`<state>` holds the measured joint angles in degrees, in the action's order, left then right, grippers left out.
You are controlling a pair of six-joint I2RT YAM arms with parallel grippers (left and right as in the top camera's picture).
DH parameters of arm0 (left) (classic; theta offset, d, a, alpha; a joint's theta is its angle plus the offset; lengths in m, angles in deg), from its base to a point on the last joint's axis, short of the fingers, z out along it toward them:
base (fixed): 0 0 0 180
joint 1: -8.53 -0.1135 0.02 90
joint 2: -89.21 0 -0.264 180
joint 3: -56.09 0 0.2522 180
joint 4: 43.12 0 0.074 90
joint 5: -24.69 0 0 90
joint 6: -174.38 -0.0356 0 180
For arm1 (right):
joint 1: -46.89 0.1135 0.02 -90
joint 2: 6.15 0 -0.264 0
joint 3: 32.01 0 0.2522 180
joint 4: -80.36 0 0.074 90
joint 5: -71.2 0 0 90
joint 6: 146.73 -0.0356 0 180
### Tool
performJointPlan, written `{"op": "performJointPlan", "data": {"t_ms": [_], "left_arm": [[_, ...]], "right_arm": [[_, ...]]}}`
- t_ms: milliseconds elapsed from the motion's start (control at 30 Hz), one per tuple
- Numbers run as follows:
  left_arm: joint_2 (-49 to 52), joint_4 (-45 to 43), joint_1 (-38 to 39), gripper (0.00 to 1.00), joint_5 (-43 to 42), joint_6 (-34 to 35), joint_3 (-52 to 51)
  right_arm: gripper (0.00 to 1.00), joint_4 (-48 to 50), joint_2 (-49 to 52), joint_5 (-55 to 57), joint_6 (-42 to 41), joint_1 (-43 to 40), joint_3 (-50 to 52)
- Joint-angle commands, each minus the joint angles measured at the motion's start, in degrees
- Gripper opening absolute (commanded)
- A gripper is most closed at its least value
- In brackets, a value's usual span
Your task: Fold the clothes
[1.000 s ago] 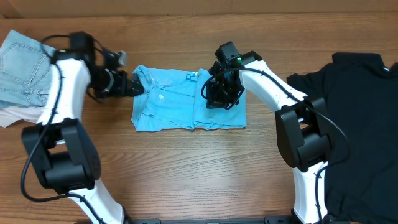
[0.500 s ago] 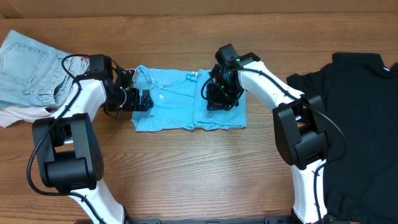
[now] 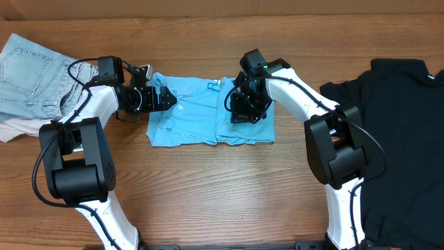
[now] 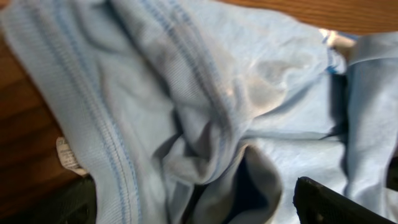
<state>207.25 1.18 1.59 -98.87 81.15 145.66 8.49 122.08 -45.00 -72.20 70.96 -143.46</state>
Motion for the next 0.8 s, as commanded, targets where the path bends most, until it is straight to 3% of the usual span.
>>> {"op": "performJointPlan", "data": {"t_ms": [0, 67, 233, 467, 567, 667, 767], "left_arm": [[7.1, 1.5, 1.2, 1.00, 0.1, 1.9, -3.4], [7.2, 1.5, 1.4, 0.97, 1.6, 2.0, -3.4], [7.2, 1.8, 1.6, 0.67, 3.5, 1.9, -3.4], [7.2, 2.7, 4.4, 0.62, 5.8, 0.0, -3.4], [7.2, 3.5, 5.1, 0.45, 8.5, 0.5, -3.4], [7.1, 4.2, 4.4, 0.17, 8.7, 0.9, -3.3], [7.0, 7.4, 2.4, 0.04, 8.8, 1.9, -1.1]], "right_arm": [[0.07, 0.1, 0.4, -0.5, 0.7, -0.1, 0.3], [0.07, 0.1, 0.4, -0.5, 0.7, -0.1, 0.2], [0.07, -0.1, 0.4, -0.5, 0.7, -0.1, 0.3], [0.04, -0.9, 0.4, -0.5, 0.6, -0.1, 0.2], [0.04, -1.3, 0.4, -0.5, 0.6, -0.1, 0.2], [0.04, -2.6, 0.2, -0.5, 0.6, -0.2, 0.1], [0.04, -5.4, -0.9, -0.4, 0.7, -0.6, -0.8]]}}
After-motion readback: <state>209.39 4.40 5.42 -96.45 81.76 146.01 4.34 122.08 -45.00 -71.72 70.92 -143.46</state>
